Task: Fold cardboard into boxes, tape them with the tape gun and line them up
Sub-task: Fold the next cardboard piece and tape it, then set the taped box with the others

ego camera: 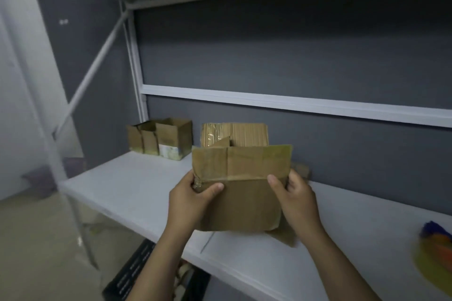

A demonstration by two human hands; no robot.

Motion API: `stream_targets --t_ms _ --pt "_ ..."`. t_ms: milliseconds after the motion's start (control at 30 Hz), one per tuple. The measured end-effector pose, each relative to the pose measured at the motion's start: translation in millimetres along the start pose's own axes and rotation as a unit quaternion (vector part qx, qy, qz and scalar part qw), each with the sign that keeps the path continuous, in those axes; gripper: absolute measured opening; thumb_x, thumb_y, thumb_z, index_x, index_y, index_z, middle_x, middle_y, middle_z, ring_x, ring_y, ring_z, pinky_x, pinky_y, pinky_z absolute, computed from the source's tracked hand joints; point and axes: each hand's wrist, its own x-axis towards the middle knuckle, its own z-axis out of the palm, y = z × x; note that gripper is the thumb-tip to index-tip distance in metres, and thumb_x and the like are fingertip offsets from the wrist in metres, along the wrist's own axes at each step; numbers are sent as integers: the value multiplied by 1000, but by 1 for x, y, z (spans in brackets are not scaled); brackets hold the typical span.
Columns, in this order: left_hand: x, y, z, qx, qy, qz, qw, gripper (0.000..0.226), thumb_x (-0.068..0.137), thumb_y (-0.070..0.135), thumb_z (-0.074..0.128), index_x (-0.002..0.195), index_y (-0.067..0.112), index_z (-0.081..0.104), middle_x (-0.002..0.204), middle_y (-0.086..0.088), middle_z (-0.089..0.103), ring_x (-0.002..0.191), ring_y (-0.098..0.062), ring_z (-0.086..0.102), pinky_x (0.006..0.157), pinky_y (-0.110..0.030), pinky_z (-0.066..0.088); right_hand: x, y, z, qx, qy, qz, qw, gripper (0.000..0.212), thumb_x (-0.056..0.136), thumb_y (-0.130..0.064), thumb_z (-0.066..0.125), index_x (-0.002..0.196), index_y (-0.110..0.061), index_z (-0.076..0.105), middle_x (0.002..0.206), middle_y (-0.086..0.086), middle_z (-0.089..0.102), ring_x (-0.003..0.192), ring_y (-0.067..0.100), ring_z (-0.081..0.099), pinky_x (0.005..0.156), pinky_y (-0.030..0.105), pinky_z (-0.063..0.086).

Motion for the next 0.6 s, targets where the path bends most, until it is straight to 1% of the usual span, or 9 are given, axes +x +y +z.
stream_targets --t_ms 100,167,233,300,367,433,500,567,600 --pt "19 -38 -64 -11 18 -29 999 39 75 34 79 111 29 67 102 15 69 95 -3 60 75 -23 48 4 0 77 25 -28 11 999 12 89 -29 62 100 -26 66 95 -11 72 91 6 67 78 33 55" --pt "34 -64 -107 -22 27 -44 998 36 76 32 79 110 30 68 105 15 69 98 -5 61 76 -24 49 6 -2 132 47 -45 12 998 13 90 -29 62 102 -29 66 97 -14 72 93 6 67 79 32 55" --pt "50 -89 -148 -40 31 -59 997 29 78 29 78 104 31 67 101 15 70 96 -5 63 74 -23 49 6 -5 187 63 -66 13 996 15 90 -26 63 103 -33 66 98 -17 72 94 3 66 79 28 54" --pt "65 -112 -185 -40 27 -68 997 29 79 28 77 104 34 63 101 20 67 95 0 60 71 -21 47 9 -4 235 67 -75 17 995 17 90 -25 63 105 -34 65 101 -16 71 97 3 66 82 29 53" --pt "83 -134 -216 -42 25 -69 996 35 80 27 77 111 33 62 107 22 63 98 5 55 72 -19 46 14 2 276 61 -76 20 995 20 89 -31 64 110 -33 65 104 -15 71 100 6 65 86 33 53" --pt "102 -154 -239 -49 26 -71 996 37 80 22 77 114 31 63 108 21 64 99 6 56 72 -16 46 19 7 309 46 -70 31 996 26 87 -39 64 112 -33 64 103 -17 70 99 5 64 84 31 53" --pt "122 -173 -254 -53 25 -75 996 35 81 21 75 113 32 63 107 20 65 97 5 58 73 -15 47 25 9 335 30 -68 45 996 17 88 -38 63 104 -33 65 97 -18 69 94 2 63 78 26 52" --pt "142 -191 -265 -46 28 -84 995 37 82 24 75 116 28 63 110 14 66 101 -4 60 77 -22 50 37 10 359 20 -70 57 996 3 89 -35 63 91 -33 64 92 -17 68 91 4 63 77 27 52" --pt "153 -201 -270 -46 31 -90 994 37 82 23 75 116 27 63 110 13 66 102 -7 61 77 -23 50 45 12 370 16 -77 59 995 1 89 -34 63 88 -34 63 92 -17 67 90 5 63 77 28 52"
